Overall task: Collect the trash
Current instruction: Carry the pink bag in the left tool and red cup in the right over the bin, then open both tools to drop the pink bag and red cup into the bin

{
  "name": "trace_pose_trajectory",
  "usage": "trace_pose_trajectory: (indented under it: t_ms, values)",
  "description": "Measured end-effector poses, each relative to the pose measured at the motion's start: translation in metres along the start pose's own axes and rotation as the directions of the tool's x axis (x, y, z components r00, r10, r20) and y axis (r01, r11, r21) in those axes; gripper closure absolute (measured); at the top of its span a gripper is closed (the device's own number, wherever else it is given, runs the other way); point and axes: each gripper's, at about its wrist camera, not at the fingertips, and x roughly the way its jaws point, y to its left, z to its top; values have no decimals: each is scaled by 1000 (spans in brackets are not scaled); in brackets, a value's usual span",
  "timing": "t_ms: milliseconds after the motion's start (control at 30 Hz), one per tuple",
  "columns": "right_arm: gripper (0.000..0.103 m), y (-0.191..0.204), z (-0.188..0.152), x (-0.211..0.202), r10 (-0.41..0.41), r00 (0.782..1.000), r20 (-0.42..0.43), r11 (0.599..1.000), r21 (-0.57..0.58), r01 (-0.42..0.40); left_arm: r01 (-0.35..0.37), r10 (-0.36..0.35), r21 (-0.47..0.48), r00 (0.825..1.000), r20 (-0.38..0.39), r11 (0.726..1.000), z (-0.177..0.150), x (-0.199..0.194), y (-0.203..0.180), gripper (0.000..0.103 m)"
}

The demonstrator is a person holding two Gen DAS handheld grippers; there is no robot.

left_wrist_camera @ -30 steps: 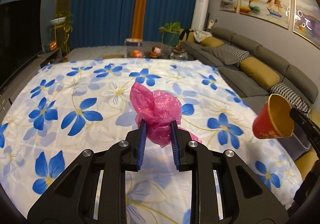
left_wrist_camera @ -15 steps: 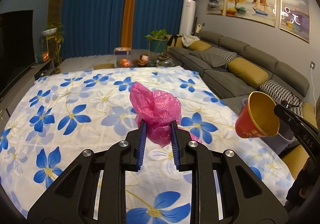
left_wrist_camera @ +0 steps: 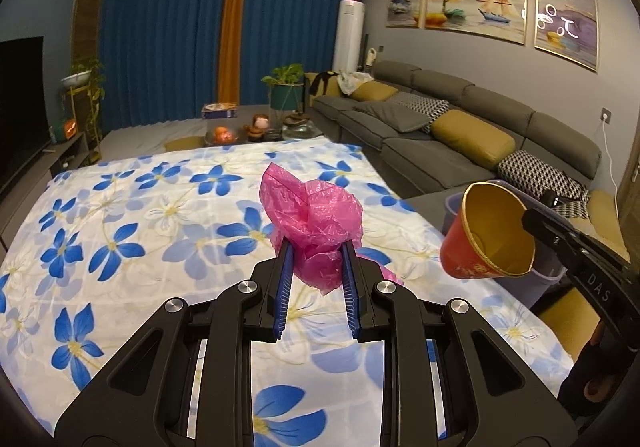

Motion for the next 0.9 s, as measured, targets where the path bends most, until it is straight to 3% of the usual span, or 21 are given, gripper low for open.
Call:
trace_pose_trajectory:
  t_ms: [233, 433, 733, 900]
  values:
    - [99, -15, 8, -6, -21, 999, 24, 1000, 12, 21, 60, -61, 38, 998, 19, 997, 16, 9, -37, 81]
    - [99, -49, 23, -19, -108, 991, 81, 993, 54, 104, 138, -143, 87, 988, 55, 987, 36, 20, -80, 81]
    - [99, -110, 25, -21, -243, 967, 82, 963, 136, 231, 311, -320, 144, 947, 43, 940, 45, 62, -164, 81]
    - [99, -129, 16, -14, -276, 960, 56, 951, 162, 264, 355, -360, 166, 933, 0, 920, 33, 87, -191, 81]
